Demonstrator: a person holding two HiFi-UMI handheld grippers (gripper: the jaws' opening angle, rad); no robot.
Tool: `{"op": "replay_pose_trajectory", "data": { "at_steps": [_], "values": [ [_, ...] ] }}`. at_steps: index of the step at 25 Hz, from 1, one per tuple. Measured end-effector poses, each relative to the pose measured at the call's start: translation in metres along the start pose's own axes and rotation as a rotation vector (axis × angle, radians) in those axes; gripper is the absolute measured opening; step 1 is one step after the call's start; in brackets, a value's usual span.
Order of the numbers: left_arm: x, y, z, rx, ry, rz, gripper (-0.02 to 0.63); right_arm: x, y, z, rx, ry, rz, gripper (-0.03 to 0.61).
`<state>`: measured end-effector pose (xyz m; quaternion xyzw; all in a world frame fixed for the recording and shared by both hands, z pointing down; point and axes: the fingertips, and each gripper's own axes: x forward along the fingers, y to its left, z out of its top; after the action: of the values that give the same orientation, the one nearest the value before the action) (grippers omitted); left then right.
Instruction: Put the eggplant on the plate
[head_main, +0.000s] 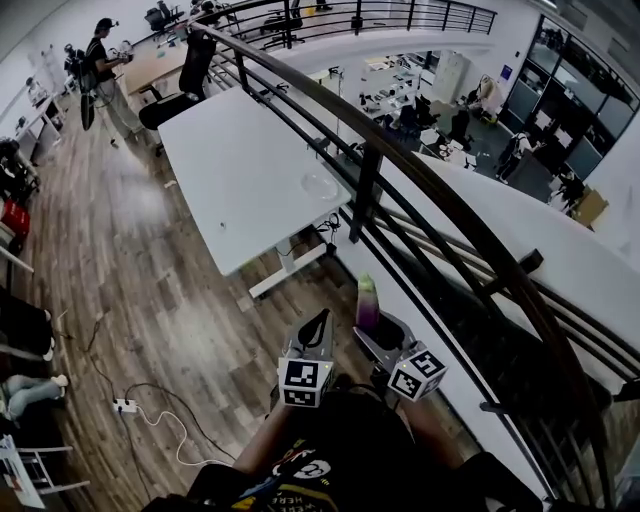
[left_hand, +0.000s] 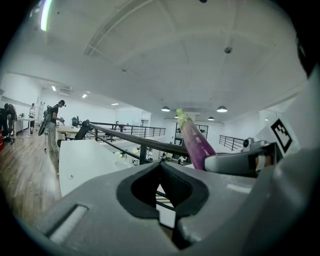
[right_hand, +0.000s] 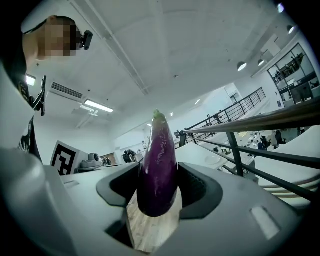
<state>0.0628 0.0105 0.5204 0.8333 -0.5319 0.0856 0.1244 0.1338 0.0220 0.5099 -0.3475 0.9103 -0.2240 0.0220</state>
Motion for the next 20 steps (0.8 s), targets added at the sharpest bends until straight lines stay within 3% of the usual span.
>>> {"op": "replay_pose_trajectory", "data": {
  "at_steps": [9, 15, 20],
  "values": [
    [0.073, 0.056, 0.003, -0.024, 0.047, -0.003, 0.006, 0.074, -0.059, 0.003, 0.05, 0.043, -0.009, 0.236],
    [0.144, 0.13, 0.021, 0.019, 0.053, 0.004, 0.005, 0.16, -0.108, 0.022, 0.024, 0.063, -0.039, 0.236],
    [0.207, 0.185, 0.036, 0.005, 0.057, -0.056, 0.005, 0.23, -0.146, 0.047, -0.022, 0.075, -0.092, 0.236]
  ]
}}
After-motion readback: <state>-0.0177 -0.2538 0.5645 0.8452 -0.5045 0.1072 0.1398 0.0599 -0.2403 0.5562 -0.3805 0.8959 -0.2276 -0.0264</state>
